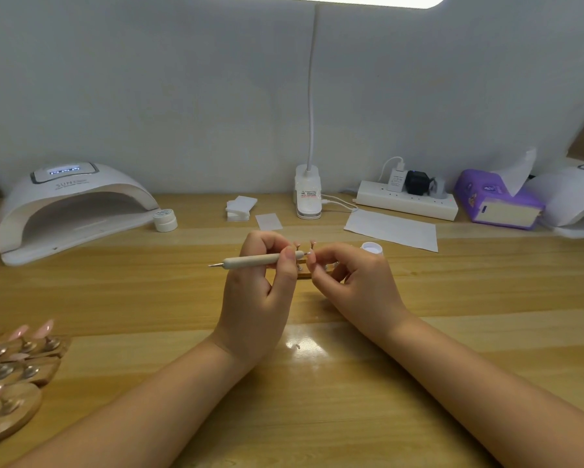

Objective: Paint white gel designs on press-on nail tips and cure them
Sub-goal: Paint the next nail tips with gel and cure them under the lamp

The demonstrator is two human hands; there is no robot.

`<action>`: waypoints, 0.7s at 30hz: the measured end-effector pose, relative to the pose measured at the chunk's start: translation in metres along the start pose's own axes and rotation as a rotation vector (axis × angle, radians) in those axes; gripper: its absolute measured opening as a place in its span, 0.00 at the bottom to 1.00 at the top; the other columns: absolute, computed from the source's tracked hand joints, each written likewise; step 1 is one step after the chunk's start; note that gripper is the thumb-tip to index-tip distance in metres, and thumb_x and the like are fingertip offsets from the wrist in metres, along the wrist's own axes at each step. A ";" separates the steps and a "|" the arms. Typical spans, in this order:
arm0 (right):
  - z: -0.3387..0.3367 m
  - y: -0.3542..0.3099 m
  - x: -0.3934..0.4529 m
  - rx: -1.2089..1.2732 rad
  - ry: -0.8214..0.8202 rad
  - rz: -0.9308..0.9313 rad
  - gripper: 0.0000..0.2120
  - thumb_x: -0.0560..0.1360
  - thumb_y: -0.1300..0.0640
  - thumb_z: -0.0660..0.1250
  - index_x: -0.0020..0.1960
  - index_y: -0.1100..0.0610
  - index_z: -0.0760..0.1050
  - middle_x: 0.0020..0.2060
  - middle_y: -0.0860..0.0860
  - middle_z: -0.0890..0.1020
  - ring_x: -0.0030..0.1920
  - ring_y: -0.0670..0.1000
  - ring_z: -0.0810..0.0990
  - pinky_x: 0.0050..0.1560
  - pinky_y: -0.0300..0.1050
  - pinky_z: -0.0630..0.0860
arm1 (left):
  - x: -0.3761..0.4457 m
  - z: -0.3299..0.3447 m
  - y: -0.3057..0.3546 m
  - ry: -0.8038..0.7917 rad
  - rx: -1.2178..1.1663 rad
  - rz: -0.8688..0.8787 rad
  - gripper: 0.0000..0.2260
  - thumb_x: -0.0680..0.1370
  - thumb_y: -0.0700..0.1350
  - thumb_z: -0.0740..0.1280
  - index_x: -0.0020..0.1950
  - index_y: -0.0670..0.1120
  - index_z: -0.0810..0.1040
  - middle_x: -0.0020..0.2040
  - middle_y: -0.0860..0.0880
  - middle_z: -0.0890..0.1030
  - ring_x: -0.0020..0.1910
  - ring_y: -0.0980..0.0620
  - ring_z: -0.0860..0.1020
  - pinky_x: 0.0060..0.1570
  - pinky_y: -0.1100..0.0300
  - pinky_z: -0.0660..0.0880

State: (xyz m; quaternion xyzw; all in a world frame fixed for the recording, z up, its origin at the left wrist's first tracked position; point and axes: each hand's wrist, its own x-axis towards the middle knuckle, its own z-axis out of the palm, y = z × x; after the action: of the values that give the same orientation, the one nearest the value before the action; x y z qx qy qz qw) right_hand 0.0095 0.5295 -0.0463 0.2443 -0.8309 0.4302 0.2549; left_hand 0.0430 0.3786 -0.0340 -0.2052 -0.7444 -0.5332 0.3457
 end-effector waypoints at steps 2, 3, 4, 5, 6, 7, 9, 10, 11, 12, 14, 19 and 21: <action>0.000 0.000 0.000 0.002 0.004 -0.004 0.03 0.74 0.58 0.70 0.46 0.55 0.82 0.39 0.44 0.83 0.32 0.49 0.77 0.36 0.55 0.77 | 0.000 0.000 0.000 -0.002 -0.004 -0.008 0.02 0.79 0.42 0.61 0.47 0.46 0.71 0.38 0.55 0.77 0.40 0.63 0.77 0.38 0.74 0.70; 0.000 0.000 0.000 0.005 0.009 -0.004 0.03 0.74 0.59 0.70 0.46 0.55 0.82 0.38 0.44 0.83 0.31 0.49 0.77 0.36 0.55 0.77 | 0.000 0.000 0.000 -0.001 -0.007 -0.009 0.02 0.79 0.42 0.61 0.47 0.46 0.71 0.38 0.54 0.77 0.40 0.63 0.77 0.38 0.73 0.70; 0.001 0.000 0.000 0.007 0.015 -0.005 0.03 0.74 0.59 0.70 0.46 0.54 0.82 0.38 0.43 0.83 0.31 0.49 0.76 0.36 0.54 0.77 | 0.001 0.001 -0.001 0.000 -0.011 -0.011 0.02 0.79 0.42 0.60 0.47 0.45 0.71 0.38 0.54 0.76 0.40 0.63 0.77 0.38 0.73 0.70; 0.001 0.000 0.000 0.009 0.020 -0.005 0.03 0.74 0.59 0.70 0.46 0.54 0.82 0.38 0.43 0.82 0.31 0.49 0.76 0.35 0.54 0.76 | 0.001 0.001 -0.001 0.001 -0.014 -0.014 0.02 0.79 0.42 0.60 0.47 0.45 0.71 0.38 0.54 0.76 0.40 0.63 0.77 0.38 0.73 0.70; 0.001 -0.001 0.000 0.010 0.022 -0.006 0.03 0.74 0.59 0.71 0.46 0.54 0.82 0.38 0.43 0.82 0.30 0.49 0.76 0.35 0.54 0.76 | 0.000 0.001 -0.001 -0.001 -0.016 -0.018 0.02 0.79 0.42 0.60 0.47 0.45 0.72 0.38 0.54 0.76 0.40 0.63 0.77 0.38 0.73 0.70; 0.001 -0.001 0.000 0.012 0.021 -0.006 0.03 0.74 0.59 0.71 0.46 0.54 0.82 0.38 0.43 0.83 0.30 0.49 0.76 0.35 0.54 0.77 | 0.000 0.001 -0.001 -0.002 -0.017 -0.020 0.02 0.79 0.42 0.60 0.47 0.45 0.72 0.38 0.54 0.76 0.40 0.63 0.77 0.38 0.73 0.70; 0.001 0.000 0.000 0.012 0.016 -0.004 0.03 0.73 0.60 0.71 0.46 0.54 0.82 0.38 0.43 0.83 0.31 0.49 0.77 0.36 0.55 0.77 | 0.000 0.001 -0.001 -0.006 -0.019 -0.023 0.02 0.79 0.42 0.60 0.47 0.46 0.72 0.39 0.54 0.77 0.40 0.63 0.77 0.39 0.73 0.70; 0.001 0.000 -0.001 0.011 0.015 -0.002 0.04 0.73 0.60 0.71 0.46 0.54 0.83 0.39 0.43 0.83 0.31 0.49 0.77 0.36 0.55 0.77 | 0.000 0.001 -0.001 -0.007 -0.021 -0.023 0.02 0.79 0.42 0.60 0.47 0.46 0.72 0.39 0.54 0.77 0.40 0.62 0.77 0.39 0.73 0.71; 0.001 0.000 0.000 0.009 0.014 -0.002 0.04 0.73 0.61 0.71 0.46 0.54 0.83 0.39 0.43 0.83 0.31 0.49 0.76 0.36 0.55 0.77 | 0.001 0.001 -0.001 -0.008 -0.024 -0.023 0.02 0.79 0.42 0.61 0.47 0.47 0.72 0.39 0.54 0.77 0.40 0.62 0.78 0.39 0.72 0.71; 0.001 0.000 -0.001 0.009 0.013 -0.003 0.04 0.73 0.61 0.71 0.46 0.54 0.82 0.39 0.43 0.83 0.30 0.49 0.76 0.36 0.55 0.77 | 0.001 0.001 -0.001 -0.008 -0.027 -0.022 0.02 0.79 0.42 0.61 0.47 0.47 0.72 0.39 0.54 0.77 0.40 0.62 0.78 0.39 0.72 0.71; 0.001 -0.001 0.000 0.009 0.012 -0.003 0.04 0.73 0.61 0.71 0.46 0.54 0.82 0.38 0.43 0.83 0.30 0.49 0.76 0.36 0.55 0.77 | 0.001 0.001 -0.001 -0.007 -0.030 -0.021 0.02 0.79 0.42 0.61 0.47 0.47 0.72 0.39 0.54 0.77 0.41 0.61 0.78 0.40 0.72 0.72; 0.000 -0.001 0.000 0.002 0.010 -0.005 0.05 0.73 0.61 0.71 0.46 0.54 0.82 0.39 0.43 0.83 0.31 0.49 0.77 0.37 0.55 0.77 | 0.001 0.001 -0.002 -0.009 -0.027 -0.021 0.02 0.79 0.42 0.61 0.47 0.47 0.72 0.39 0.55 0.77 0.41 0.62 0.78 0.40 0.72 0.72; 0.000 -0.001 0.000 0.002 0.011 -0.009 0.04 0.73 0.61 0.71 0.46 0.54 0.82 0.38 0.43 0.83 0.31 0.49 0.77 0.36 0.55 0.77 | 0.001 0.001 -0.002 -0.007 -0.027 -0.022 0.02 0.79 0.42 0.61 0.47 0.46 0.72 0.39 0.55 0.77 0.41 0.62 0.78 0.40 0.72 0.72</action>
State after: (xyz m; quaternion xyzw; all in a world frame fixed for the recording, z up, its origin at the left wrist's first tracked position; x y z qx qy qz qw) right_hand 0.0102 0.5287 -0.0460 0.2459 -0.8279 0.4313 0.2611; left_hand 0.0412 0.3788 -0.0348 -0.2034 -0.7407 -0.5461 0.3344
